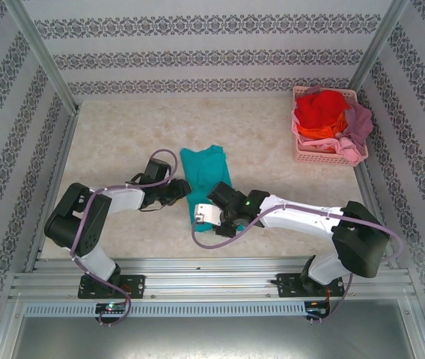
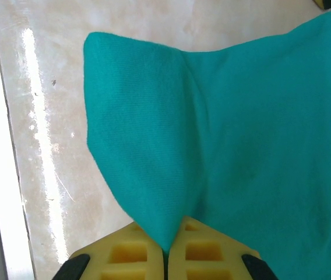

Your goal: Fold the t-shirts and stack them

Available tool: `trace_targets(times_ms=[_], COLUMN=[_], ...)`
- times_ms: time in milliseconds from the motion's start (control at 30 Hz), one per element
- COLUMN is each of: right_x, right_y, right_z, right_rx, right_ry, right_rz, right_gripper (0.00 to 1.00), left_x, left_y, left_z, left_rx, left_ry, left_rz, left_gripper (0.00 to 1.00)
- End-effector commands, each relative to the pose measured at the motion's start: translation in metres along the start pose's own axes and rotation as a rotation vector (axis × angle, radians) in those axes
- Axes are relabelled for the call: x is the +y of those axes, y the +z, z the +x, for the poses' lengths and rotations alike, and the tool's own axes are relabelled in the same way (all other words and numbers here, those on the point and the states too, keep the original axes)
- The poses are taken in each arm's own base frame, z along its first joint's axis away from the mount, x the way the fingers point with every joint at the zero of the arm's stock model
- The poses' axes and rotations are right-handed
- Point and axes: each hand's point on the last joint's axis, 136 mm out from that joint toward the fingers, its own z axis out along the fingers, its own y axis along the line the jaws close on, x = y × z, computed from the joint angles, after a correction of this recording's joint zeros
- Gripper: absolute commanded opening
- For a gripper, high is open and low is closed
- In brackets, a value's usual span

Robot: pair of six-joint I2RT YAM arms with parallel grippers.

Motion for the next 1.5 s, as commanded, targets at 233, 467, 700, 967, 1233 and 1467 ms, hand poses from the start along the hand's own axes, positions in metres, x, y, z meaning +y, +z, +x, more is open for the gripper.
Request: trace_targets(times_ms=[233, 467, 700, 967, 1233, 1467], right_x=[0.005, 0.004, 0.002, -0.005, -0.02, -0.068], right_y=[-0.032, -0.034, -0.035, -0.058, -0.083, -0.082], right_z=[-0.023, -0.02, -0.02, -0.03, -0.04, -0.035], right_rx=[-0.082, -0.075, -0.076, -0.113, -0.176, -0.137], right_ry=[0.008, 0.01, 0.011, -0.001, -0.008, -0.01], right_rz=[-0.019, -0.009, -0.004, 0.013, 0.066, 0.18], right_gripper=[0.0, 0.0, 0.0, 0.0, 0.0, 0.0], left_x=[-0.028, -0.024, -0.011, -0.022, -0.024, -0.007], left_y=[0.007, 0.019, 0.029, 0.027, 0.023, 0.026], left_z=[-0.012, -0.012, -0.007, -0.003, 0.018, 0.032], left_rx=[0.009, 0.036, 0.058, 0.088, 0.163, 0.193], left_ry=[0.061, 0.051, 0.033, 0.045, 0.073, 0.062], left_rz=[0.057, 0.048, 0.015, 0.067, 0.095, 0.089], left_gripper=[0.36, 0.33, 0.31, 0.0, 0.0, 0.0])
